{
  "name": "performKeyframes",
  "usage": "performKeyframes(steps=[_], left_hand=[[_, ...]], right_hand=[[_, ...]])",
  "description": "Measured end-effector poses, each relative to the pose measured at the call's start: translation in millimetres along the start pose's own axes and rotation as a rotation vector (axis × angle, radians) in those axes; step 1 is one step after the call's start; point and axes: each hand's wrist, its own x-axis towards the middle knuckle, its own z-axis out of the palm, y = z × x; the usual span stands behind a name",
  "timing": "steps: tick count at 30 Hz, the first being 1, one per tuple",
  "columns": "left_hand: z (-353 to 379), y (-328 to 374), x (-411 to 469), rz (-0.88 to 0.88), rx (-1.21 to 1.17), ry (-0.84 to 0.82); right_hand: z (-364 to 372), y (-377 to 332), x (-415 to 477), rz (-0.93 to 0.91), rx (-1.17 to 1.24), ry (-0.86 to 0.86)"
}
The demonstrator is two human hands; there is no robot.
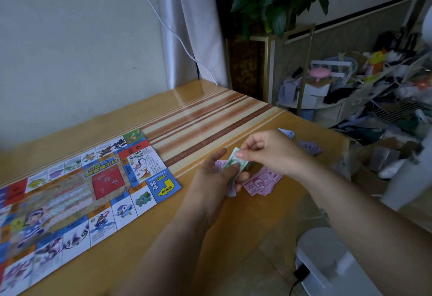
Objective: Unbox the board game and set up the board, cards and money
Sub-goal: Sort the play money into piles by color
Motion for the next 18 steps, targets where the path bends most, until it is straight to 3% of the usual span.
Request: performKeyframes(steps=[5,11,14,16,18], left_hand=[[-8,1,5,-0.028,-0.263,0.126],[-17,2,3,-0.043,-0.220,0.097],[-17,1,3,-0.049,-0.107,0.112],[-16,1,3,-0.045,-0.048,0.107],[-13,0,3,-0.025,0.025,0.086]], right_hand=[[3,20,32,0.021,-0.140,0.186],[16,24,39,-0.030,-0.620,0.233],[16,13,30,-0.124,-0.412,0.290],[16,0,18,-0.110,-0.152,0.166],[16,-8,8,-0.058,-0.073,-0.003]])
